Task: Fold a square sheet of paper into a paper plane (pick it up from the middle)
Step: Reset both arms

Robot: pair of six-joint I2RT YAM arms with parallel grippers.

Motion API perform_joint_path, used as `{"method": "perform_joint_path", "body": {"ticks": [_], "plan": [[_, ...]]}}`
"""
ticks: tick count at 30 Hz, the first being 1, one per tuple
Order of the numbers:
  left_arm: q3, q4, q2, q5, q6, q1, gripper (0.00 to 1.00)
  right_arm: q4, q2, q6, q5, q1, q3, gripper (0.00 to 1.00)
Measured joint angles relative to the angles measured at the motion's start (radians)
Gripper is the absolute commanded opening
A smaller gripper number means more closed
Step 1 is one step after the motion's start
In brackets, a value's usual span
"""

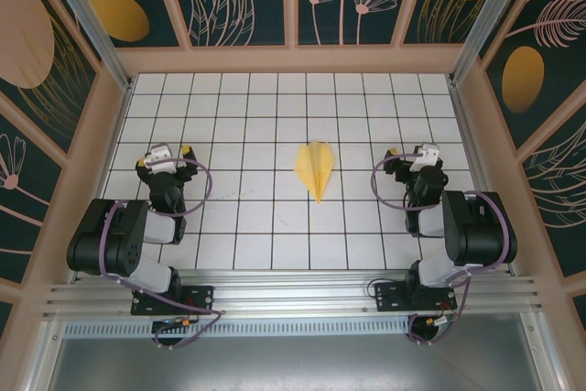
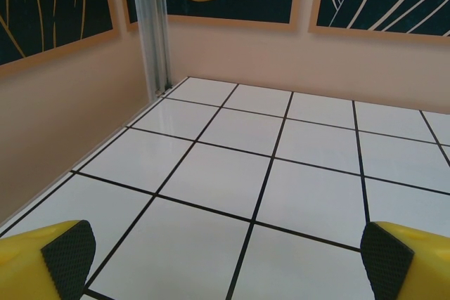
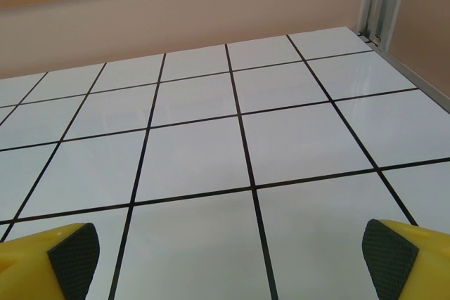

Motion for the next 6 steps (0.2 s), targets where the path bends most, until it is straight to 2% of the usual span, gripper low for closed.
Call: {"method": "perform_joint_path", "body": {"ticks": [6], "plan": [[0.000,0.000,0.000,0.000,0.000,0.000,0.98,0.000,0.000,0.000,0.000,0.000,0.000,0.99]]}}
